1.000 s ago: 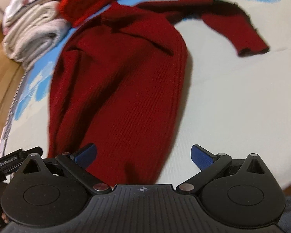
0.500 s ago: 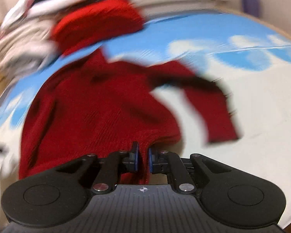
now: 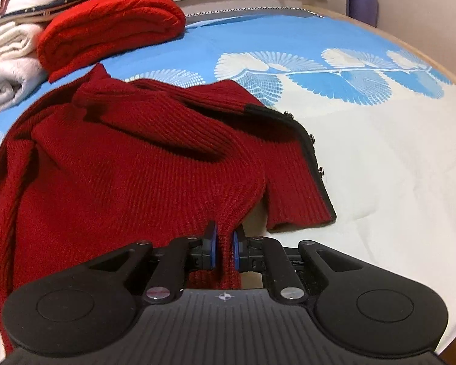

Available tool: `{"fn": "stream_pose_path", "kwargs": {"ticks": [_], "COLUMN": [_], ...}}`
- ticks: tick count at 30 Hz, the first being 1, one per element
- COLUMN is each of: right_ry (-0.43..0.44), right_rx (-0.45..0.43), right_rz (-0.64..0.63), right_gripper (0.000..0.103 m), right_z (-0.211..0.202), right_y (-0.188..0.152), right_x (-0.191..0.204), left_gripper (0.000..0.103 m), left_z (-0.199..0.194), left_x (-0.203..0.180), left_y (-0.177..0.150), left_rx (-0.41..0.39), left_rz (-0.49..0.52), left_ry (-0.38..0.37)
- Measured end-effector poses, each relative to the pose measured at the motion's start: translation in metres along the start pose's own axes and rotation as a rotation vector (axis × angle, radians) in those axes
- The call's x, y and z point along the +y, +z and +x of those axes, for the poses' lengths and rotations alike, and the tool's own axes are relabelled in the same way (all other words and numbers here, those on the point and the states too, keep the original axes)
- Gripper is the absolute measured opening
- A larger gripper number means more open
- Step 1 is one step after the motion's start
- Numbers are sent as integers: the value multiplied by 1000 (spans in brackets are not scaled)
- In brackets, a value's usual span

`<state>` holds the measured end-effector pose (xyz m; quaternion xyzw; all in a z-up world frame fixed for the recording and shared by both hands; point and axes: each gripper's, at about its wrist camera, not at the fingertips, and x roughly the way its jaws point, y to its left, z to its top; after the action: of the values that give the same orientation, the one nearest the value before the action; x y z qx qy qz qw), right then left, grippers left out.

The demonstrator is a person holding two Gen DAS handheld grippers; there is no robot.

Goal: Fold small clothes

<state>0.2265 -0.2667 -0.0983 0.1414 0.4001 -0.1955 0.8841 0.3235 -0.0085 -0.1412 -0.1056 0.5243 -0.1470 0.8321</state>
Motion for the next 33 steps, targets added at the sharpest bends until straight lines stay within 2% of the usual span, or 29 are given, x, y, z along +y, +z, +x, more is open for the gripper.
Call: {"fn": "stream_pose_path", "kwargs": {"ticks": [2, 3, 5, 8, 10, 11, 12, 13, 14, 15, 17, 22, 24, 26, 27, 28, 29, 30, 31, 32, 33], "right_ry": [-5, -5, -1, 4, 3, 3, 5, 7, 10, 15, 29, 49, 45, 37, 37, 34, 27, 24, 21, 25, 31], "right_rx": [12, 16, 17, 11, 15, 18, 20, 22, 24, 28, 34, 40, 35, 43, 50, 60, 77, 89, 105, 128, 147], "right_rz": [-4, -4, 2, -5, -8, -9, -9, -8, -6, -2, 9, 28, 16, 12, 7, 3, 0, 1, 4, 10, 13], "right_gripper": [11, 11, 11, 11, 11, 11, 11, 11, 11, 12, 14, 17, 17, 19, 20, 24, 27, 28, 28, 28, 24], "right_z": [6, 6, 5, 4, 6, 6, 7, 7, 8, 8, 8, 7, 5, 7, 9, 11, 16, 19, 23, 28, 32], "right_y": [5, 5, 6, 5, 5, 5, 5, 5, 6, 7, 9, 9, 7, 5, 4, 3, 2, 0, -1, -3, -4], "right_x": [11, 10, 6, 3, 0, 0, 0, 1, 1, 1, 1, 2, 2, 2, 2, 1, 0, 0, -1, -3, -4], "left_gripper": [17, 17, 17, 17, 22, 33, 51, 59, 78, 96, 101, 101, 101, 101, 103, 103, 102, 88, 72, 34, 7], "left_z": [-14, -27, -55, -82, -89, -91, -93, -97, -103, -108, -101, -40, -5, 32, 47, 55, 53, 54, 49, 42, 35], "left_x": [-6, -12, -23, -7, 20, 36, 50, 57, 60, 59, 49, 24, 18, 14, 15, 14, 16, 18, 15, 5, -6], "left_y": [1, 2, 8, 57, 111, 135, 151, 158, 156, 143, 117, 62, 53, 50, 51, 53, 48, 49, 47, 43, 38], "left_rx": [-67, -114, -235, -392, -465, -466, -450, -436, -445, -472, -468, -240, -162, -79, -55, -56, -76, -83, -98, -104, -101], "left_rz": [1, 3, 91, 142, 105, 72, 29, -20, -46, -43, -27, 76, 121, 163, 164, 145, 99, 52, 54, 103, 177], "left_ry": [37, 93, 239, 447, 625, 689, 741, 766, 732, 654, 558, 299, 302, 358, 389, 389, 361, 319, 296, 284, 307]}}
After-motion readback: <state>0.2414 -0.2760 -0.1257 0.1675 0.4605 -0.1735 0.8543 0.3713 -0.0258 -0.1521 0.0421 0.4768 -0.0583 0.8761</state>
